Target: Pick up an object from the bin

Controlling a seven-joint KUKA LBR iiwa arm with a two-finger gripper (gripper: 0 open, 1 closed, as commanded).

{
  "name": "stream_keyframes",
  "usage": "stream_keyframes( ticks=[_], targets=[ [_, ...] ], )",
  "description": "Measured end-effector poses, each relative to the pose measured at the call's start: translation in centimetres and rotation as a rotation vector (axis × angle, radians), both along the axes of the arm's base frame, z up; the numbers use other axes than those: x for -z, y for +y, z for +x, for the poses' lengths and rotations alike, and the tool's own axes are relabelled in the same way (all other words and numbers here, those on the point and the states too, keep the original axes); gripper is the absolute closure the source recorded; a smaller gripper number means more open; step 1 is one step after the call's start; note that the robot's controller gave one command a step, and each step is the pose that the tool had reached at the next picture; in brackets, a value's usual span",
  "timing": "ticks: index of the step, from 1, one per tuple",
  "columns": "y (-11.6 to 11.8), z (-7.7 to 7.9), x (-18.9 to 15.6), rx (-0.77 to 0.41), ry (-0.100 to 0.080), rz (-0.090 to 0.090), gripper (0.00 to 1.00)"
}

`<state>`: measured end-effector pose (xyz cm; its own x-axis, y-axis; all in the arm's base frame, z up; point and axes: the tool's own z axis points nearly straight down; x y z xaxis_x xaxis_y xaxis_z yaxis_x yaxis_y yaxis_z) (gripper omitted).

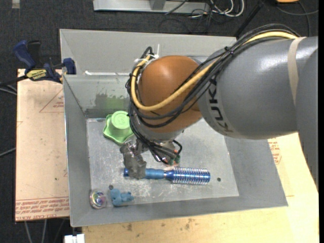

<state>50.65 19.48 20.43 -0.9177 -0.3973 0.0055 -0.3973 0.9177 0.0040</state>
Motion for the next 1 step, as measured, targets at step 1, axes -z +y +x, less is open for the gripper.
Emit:
stream_keyframes(
  ticks=[1],
  targets=[
    [-0.17, 1.31, 5.77, -0.046, -0.002, -0.001, 1.0]
  ],
)
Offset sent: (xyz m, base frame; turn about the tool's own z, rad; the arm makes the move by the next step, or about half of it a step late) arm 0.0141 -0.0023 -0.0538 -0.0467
